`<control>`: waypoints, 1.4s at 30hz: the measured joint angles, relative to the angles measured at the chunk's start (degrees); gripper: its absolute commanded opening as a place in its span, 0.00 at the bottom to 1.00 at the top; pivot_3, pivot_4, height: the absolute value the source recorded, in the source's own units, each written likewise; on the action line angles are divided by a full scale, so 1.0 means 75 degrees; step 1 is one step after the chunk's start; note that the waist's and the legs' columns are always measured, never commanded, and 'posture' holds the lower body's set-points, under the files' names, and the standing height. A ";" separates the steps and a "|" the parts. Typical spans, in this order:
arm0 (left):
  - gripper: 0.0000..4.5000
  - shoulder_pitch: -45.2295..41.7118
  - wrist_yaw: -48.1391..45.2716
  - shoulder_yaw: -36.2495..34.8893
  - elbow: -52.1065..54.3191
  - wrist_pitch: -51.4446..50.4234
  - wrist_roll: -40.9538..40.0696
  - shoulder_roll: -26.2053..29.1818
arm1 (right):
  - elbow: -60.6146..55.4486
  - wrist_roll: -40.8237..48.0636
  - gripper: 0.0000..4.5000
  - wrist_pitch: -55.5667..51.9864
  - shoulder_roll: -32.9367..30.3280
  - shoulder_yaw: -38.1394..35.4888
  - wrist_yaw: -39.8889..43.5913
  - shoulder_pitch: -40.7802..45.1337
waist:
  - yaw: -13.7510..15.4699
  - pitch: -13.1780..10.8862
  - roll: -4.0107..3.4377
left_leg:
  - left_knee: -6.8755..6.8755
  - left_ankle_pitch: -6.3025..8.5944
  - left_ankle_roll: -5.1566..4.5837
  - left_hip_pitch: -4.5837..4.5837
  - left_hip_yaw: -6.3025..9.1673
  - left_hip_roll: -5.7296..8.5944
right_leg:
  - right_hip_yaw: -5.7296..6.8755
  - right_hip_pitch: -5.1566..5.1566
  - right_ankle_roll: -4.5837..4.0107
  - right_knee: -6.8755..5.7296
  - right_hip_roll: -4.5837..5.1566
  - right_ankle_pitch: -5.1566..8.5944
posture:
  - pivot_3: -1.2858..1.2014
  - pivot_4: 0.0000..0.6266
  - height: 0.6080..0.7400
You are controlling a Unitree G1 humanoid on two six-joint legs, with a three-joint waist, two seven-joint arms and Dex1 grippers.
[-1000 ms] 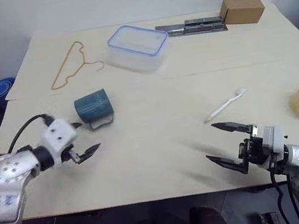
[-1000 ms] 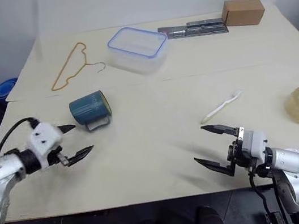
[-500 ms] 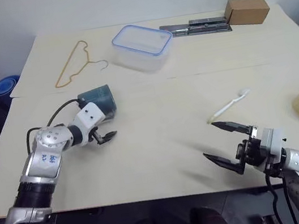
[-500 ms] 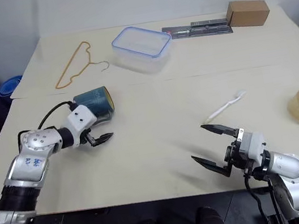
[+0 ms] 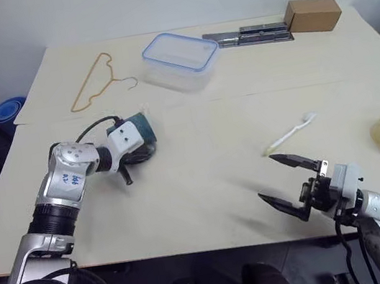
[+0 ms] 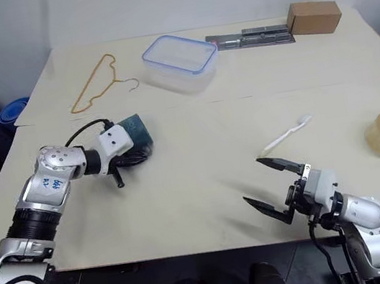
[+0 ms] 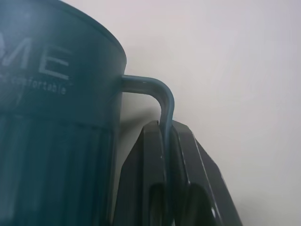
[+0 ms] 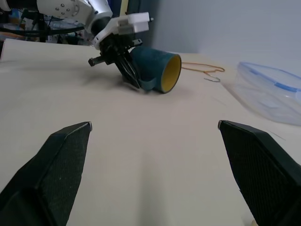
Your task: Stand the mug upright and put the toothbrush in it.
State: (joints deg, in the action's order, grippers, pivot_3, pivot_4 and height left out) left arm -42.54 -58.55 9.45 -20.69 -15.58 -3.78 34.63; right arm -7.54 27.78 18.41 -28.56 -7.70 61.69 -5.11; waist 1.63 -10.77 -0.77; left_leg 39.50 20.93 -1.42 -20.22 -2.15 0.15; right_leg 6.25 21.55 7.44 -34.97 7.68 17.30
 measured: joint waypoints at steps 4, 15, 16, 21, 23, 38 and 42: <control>0.00 0.0601 -0.1175 -0.0359 0.0721 0.0421 -0.1691 -0.1278 | 0.0280 -0.0010 1.00 0.0258 -0.0008 -0.0167 0.0005 -0.0025 | -0.0010 -0.0005 0.0007 | 0.0036 0.0008 -0.0012 -0.0028 0.0011 0.0000 | 0.0010 0.0003 0.0001 0.0002 0.0004 -0.0001 | 0.52 0.24 1.00; 0.00 0.1212 -0.1937 -0.0499 -0.0114 0.2139 -0.2738 -0.3516 | 0.1071 -0.0115 1.00 0.0880 -0.0551 -0.0864 0.0025 0.0257 | -0.0021 -0.0011 0.0016 | 0.0044 0.0011 -0.0013 -0.0023 -0.0005 0.0001 | 0.0009 0.0002 0.0004 0.0004 -0.0010 -0.0002 | 0.52 0.24 1.00; 0.00 0.1228 -0.1936 -0.0532 -0.0354 0.2276 -0.2737 -0.3598 | 0.1071 -0.0107 1.00 0.0879 -0.0616 -0.0917 0.0029 0.0219 | -0.0018 -0.0011 0.0016 | 0.0044 0.0012 -0.0014 -0.0024 -0.0005 0.0002 | 0.0010 0.0003 0.0004 0.0004 -0.0009 -0.0002 | 0.52 0.24 1.00; 0.32 0.1368 -0.1747 -0.0802 -0.0992 0.2594 -0.2721 -0.3646 | 0.1063 -0.0080 1.00 0.0854 -0.0687 -0.1007 0.0076 0.0156 | -0.0039 -0.0011 0.0016 | 0.0041 0.0013 -0.0015 -0.0022 -0.0005 -0.0004 | 0.0010 0.0002 0.0005 0.0006 -0.0010 -0.0003 | 0.52 0.24 1.00; 0.46 0.1501 -0.1663 -0.0911 -0.0881 0.2592 -0.2744 -0.3567 | 0.1059 -0.0074 1.00 0.0834 -0.0712 -0.1039 0.0073 0.0200 | -0.0044 -0.0010 0.0015 | 0.0039 0.0013 -0.0015 -0.0020 -0.0005 -0.0007 | 0.0009 0.0002 0.0005 0.0005 -0.0010 -0.0003 | 0.52 0.24 1.00; 0.99 0.2870 -0.1475 -0.1184 0.1003 0.2220 -0.2759 -0.2227 | 0.1149 0.0265 1.00 0.0160 -0.1227 -0.1455 0.0228 -0.0119 | -0.0019 -0.0009 0.0013 | 0.0037 0.0013 -0.0016 -0.0020 0.0003 -0.0013 | 0.0008 -0.0001 0.0005 0.0007 -0.0003 -0.0003 | 0.52 0.24 1.00; 0.99 0.3828 -0.1457 -0.1851 0.1833 0.1866 -0.3067 -0.1165 | 0.1070 0.0631 1.00 -0.0380 -0.1508 -0.2335 0.0254 -0.1348 | -0.0033 -0.0010 0.0012 | 0.0023 0.0015 -0.0014 -0.0017 0.0002 -0.0018 | 0.0006 -0.0002 0.0004 0.0025 -0.0004 -0.0003 | 0.52 0.24 1.00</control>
State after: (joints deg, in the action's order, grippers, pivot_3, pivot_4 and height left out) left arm -13.83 -69.48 -4.42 -6.94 -1.59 -26.78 25.89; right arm 0.48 32.51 15.56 -39.87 -25.21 63.59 -15.22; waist 1.38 -10.85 -0.68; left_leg 39.67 21.04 -1.52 -20.35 -2.14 0.02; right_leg 6.29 21.53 7.48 -34.78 7.65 17.28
